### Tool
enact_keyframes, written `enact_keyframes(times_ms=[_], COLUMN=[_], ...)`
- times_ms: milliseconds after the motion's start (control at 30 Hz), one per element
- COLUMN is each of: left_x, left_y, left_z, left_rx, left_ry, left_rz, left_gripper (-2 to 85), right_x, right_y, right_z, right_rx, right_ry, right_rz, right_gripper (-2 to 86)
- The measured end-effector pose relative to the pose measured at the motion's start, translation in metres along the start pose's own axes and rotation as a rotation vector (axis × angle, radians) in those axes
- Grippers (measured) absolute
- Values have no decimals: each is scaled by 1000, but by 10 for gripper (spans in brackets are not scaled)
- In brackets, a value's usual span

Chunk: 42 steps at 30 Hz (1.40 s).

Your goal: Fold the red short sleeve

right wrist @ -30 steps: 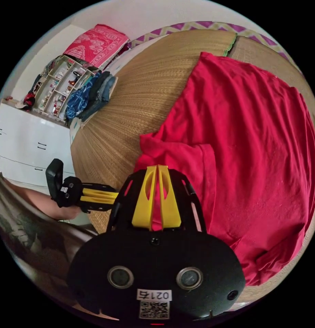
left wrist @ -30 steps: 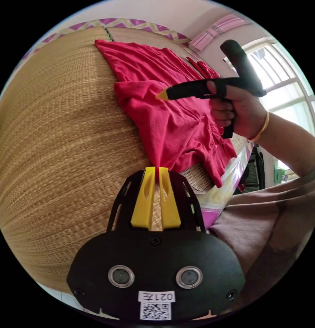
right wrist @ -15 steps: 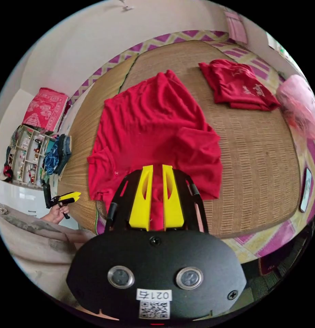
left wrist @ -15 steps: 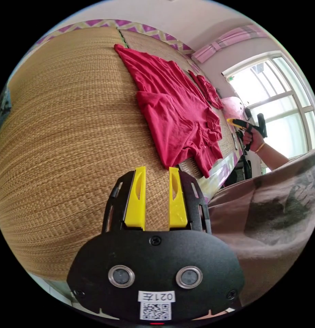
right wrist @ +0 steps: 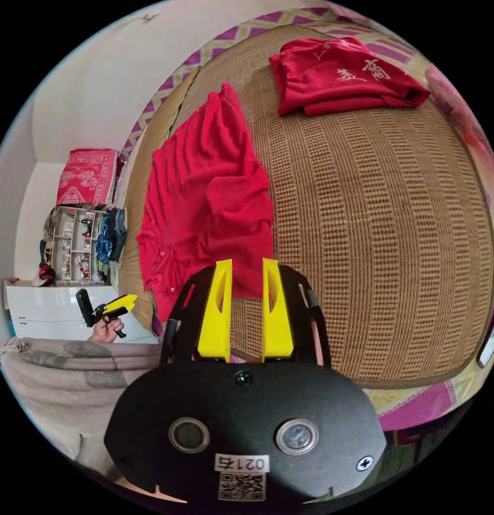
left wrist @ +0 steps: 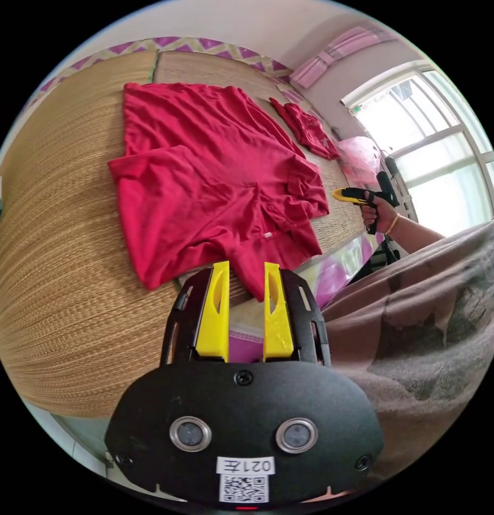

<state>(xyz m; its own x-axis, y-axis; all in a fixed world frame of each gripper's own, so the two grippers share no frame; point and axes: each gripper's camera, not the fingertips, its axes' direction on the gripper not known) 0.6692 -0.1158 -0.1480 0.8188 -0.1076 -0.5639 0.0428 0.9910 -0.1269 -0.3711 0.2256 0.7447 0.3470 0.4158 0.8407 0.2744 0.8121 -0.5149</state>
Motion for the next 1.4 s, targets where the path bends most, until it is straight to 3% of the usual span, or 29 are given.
enact_keyframes(times_ms=[167,433,567,700,800,1000,1200,1333,1400], left_x=[40,50,25,13,12,14,35,63,72], left_y=[-25,-48,-45,-45,-45,-44,-56,-62,-62], left_z=[-5,-51,-62,-66,-77,-98,-123,-131,-136], left_rx=[-11,-31,-35,-37,-32,-49,-27,-20,-10], left_ry=[-4,-28,-10,39,105,152,150,94,69], left_rz=[74,184,192,218,245,309,303,279,228], left_gripper=[94,96,96,97,97,92,92,94,94], right_x=[9,75,53,35,36,63,79,78,82], right_y=[1,12,10,2,-2,2,-11,-37,-44], right_z=[31,16,21,65,71,75,66,95,116], right_rx=[-40,-89,-47,-102,-56,-155,-100,-176,-231], right_ry=[213,178,65,260,297,379,81,47,121], right_rz=[-68,135,8,50,92,103,45,4,-27], right_gripper=[47,16,48,80,33,-1,37,68,49])
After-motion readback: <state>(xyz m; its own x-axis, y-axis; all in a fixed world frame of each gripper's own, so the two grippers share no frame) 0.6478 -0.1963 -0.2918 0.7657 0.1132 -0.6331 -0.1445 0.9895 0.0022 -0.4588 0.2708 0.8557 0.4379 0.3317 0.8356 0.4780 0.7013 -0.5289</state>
